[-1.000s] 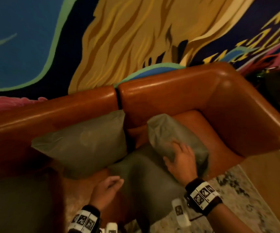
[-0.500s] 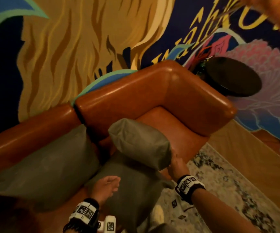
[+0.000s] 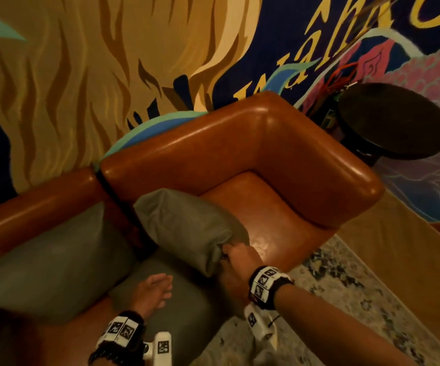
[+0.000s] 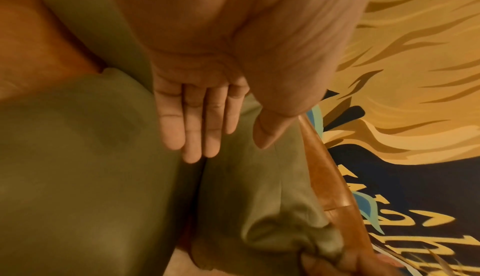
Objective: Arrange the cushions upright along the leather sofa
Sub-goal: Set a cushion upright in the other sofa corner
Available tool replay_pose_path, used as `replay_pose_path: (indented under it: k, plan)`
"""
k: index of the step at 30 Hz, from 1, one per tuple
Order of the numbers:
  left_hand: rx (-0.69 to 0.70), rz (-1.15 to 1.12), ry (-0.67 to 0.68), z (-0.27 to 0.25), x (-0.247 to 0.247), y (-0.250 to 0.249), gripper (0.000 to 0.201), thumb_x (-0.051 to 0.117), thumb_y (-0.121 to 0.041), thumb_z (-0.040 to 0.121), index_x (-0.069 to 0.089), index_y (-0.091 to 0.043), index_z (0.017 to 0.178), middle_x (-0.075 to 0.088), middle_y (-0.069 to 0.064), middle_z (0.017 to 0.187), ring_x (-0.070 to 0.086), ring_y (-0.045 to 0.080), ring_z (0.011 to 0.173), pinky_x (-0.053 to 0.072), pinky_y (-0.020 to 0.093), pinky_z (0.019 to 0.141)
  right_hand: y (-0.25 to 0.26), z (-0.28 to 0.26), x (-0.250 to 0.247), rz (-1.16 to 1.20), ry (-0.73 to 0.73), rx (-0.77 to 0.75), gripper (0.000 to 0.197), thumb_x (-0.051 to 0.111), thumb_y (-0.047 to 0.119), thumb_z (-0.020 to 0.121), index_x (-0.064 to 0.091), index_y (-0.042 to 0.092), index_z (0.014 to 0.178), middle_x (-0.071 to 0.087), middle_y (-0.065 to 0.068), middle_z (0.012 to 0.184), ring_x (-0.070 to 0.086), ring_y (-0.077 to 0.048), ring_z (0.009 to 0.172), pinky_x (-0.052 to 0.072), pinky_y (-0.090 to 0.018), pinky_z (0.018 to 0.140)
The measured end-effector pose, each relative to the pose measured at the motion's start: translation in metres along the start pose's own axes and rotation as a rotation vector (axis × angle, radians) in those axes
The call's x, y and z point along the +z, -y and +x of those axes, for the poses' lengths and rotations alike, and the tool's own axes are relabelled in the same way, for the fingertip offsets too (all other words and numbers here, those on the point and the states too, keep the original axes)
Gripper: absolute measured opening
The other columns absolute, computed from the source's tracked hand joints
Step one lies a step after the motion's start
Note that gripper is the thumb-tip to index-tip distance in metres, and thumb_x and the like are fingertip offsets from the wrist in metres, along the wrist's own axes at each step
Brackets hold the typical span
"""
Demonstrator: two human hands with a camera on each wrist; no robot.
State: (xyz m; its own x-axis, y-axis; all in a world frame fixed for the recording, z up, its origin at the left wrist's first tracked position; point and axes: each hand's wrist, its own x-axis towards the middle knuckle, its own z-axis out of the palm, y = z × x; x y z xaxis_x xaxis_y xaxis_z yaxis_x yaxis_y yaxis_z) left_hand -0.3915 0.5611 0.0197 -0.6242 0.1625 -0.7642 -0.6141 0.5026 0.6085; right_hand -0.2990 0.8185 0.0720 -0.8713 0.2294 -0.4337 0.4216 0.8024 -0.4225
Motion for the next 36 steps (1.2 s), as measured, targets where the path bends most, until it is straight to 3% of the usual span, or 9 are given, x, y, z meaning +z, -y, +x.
replay_pose_path:
  k: [7, 10, 14, 18, 21, 27, 31, 34, 36]
  plan:
    - [-0.055, -0.087, -0.184, -0.024, 0.061, -0.014, 0.052, 0.07, -0.017, 0.096, 0.049, -0.004, 0.142, 0.066, 0.012, 0.093, 0.06, 0.02, 0.07, 0.048, 0.025, 0.05, -0.016, 0.027, -0.088, 0.114, -0.195, -0.199, 0.011, 0.065, 0.014, 0.098, 0.069, 0.006, 0.091, 0.072, -0.017, 0.097, 0.066, -0.033, 0.086, 0.034, -0.03, 0.071]
    - [-0.075, -0.177, -0.213, -0.022, 0.061, -0.027, 0.073, 0.076, -0.041, 0.089, 0.045, -0.011, 0.148, 0.066, 0.016, 0.117, 0.064, 0.025, 0.093, 0.054, 0.034, 0.074, -0.015, 0.036, -0.137, 0.197, -0.295, -0.27, 0.024, 0.072, 0.014, 0.093, 0.055, 0.015, 0.076, 0.064, -0.01, 0.078, 0.054, -0.022, 0.071, 0.035, -0.032, 0.066]
    - [0.015, -0.243, -0.213, -0.006, 0.05, -0.068, 0.13, 0.073, -0.092, 0.044, 0.044, -0.023, 0.15, 0.059, 0.01, 0.141, 0.061, 0.026, 0.122, 0.056, 0.042, 0.093, -0.02, 0.027, -0.192, 0.147, -0.268, -0.311, 0.022, 0.07, 0.021, 0.1, 0.069, 0.003, 0.089, 0.061, -0.003, 0.081, 0.055, -0.02, 0.073, 0.031, -0.024, 0.057]
    - [0.058, -0.365, -0.152, 0.005, 0.053, -0.131, 0.11, 0.056, -0.087, 0.073, 0.029, -0.025, 0.159, 0.036, 0.011, 0.163, 0.039, 0.032, 0.147, 0.041, 0.052, 0.115, -0.033, 0.008, -0.229, 0.174, -0.227, -0.352, 0.02, 0.074, 0.028, 0.097, 0.07, 0.011, 0.087, 0.064, 0.004, 0.078, 0.059, -0.015, 0.072, 0.045, -0.036, 0.066]
    - [0.042, -0.429, -0.033, 0.019, 0.059, -0.166, 0.114, 0.048, -0.097, 0.069, 0.026, -0.032, 0.159, 0.034, 0.006, 0.164, 0.033, 0.03, 0.15, 0.03, 0.057, 0.121, -0.049, -0.008, -0.263, 0.22, -0.188, -0.35, 0.016, 0.078, 0.027, 0.096, 0.073, 0.013, 0.093, 0.072, 0.001, 0.084, 0.066, -0.015, 0.078, 0.051, -0.039, 0.073]
    - [-0.028, -0.375, 0.127, 0.063, 0.087, -0.173, 0.111, 0.085, -0.076, 0.057, 0.052, -0.016, 0.144, 0.073, 0.011, 0.127, 0.072, 0.03, 0.111, 0.051, 0.055, 0.104, -0.102, -0.027, -0.324, 0.443, -0.234, -0.215, 0.011, 0.073, 0.01, 0.1, 0.076, 0.02, 0.098, 0.08, 0.001, 0.094, 0.075, -0.012, 0.086, 0.058, -0.035, 0.081]
    - [0.111, -0.297, 0.091, 0.038, 0.118, -0.207, 0.053, 0.075, -0.06, 0.08, 0.075, -0.015, 0.109, 0.081, 0.003, 0.1, 0.075, 0.025, 0.1, 0.056, 0.041, 0.09, -0.156, -0.046, -0.337, 0.526, -0.279, 0.028, 0.017, 0.07, 0.005, 0.101, 0.077, 0.019, 0.096, 0.081, -0.001, 0.097, 0.078, -0.017, 0.09, 0.062, -0.035, 0.079]
    - [0.217, -0.316, 0.063, 0.038, 0.128, -0.234, 0.049, 0.075, -0.053, 0.086, 0.075, -0.011, 0.112, 0.08, 0.007, 0.104, 0.076, 0.027, 0.1, 0.056, 0.046, 0.098, -0.208, -0.061, -0.322, 0.525, -0.296, 0.201, 0.014, 0.072, 0.003, 0.099, 0.077, 0.015, 0.094, 0.08, -0.007, 0.098, 0.077, -0.026, 0.097, 0.062, -0.034, 0.08]
    - [0.284, -0.291, 0.05, 0.036, 0.136, -0.258, 0.048, 0.075, -0.051, 0.087, 0.077, -0.009, 0.109, 0.081, 0.007, 0.101, 0.077, 0.026, 0.097, 0.057, 0.043, 0.096, -0.246, -0.062, -0.298, 0.496, -0.297, 0.302, 0.009, 0.074, 0.003, 0.097, 0.077, 0.012, 0.095, 0.08, -0.011, 0.097, 0.077, -0.03, 0.097, 0.064, -0.049, 0.086]
